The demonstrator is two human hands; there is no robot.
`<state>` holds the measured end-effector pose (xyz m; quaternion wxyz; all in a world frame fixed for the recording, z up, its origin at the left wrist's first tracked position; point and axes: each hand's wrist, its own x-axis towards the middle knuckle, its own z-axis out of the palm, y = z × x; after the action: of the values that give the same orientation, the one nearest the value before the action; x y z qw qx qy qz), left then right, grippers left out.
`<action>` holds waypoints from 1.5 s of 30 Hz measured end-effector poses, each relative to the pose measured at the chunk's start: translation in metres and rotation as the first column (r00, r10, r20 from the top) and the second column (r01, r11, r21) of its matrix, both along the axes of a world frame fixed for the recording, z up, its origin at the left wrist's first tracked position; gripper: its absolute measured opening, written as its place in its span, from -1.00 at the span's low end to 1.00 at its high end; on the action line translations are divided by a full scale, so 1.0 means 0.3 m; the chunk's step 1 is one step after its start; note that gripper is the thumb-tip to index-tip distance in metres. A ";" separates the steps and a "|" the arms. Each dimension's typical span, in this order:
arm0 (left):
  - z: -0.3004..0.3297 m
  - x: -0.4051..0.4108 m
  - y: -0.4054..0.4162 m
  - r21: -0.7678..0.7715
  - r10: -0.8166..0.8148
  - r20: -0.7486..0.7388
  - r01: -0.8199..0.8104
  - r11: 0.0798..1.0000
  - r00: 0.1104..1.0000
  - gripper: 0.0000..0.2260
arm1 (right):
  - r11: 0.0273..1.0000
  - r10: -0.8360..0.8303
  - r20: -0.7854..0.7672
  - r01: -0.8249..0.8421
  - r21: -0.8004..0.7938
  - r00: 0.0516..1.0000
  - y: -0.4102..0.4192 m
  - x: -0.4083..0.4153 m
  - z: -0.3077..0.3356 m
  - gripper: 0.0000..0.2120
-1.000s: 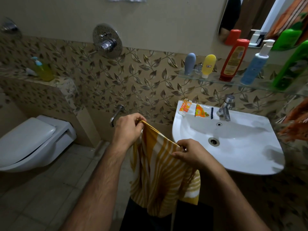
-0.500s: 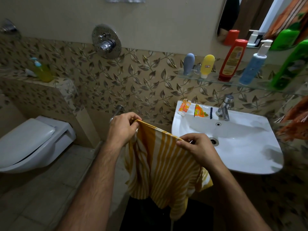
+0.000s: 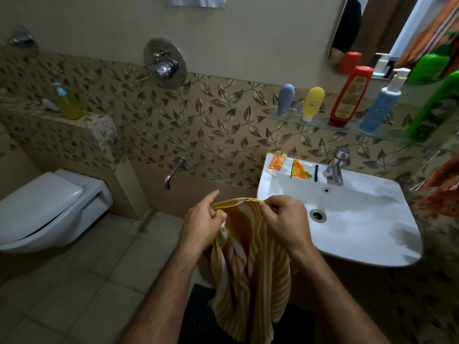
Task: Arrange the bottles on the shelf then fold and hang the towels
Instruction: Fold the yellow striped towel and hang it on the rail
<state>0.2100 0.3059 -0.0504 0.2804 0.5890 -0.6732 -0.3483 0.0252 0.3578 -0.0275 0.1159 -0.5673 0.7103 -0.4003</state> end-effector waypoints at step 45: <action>0.142 0.086 -0.128 -0.292 0.125 0.154 -0.076 0.953 0.980 -0.84 | 0.882 -0.009 0.166 -0.070 0.465 0.986 0.062 -0.173 0.016 -0.90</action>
<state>0.2359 0.2675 -0.0080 0.3209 0.6038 -0.7067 -0.1815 -0.0266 0.3764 -0.0226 0.3137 -0.4988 0.7650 -0.2598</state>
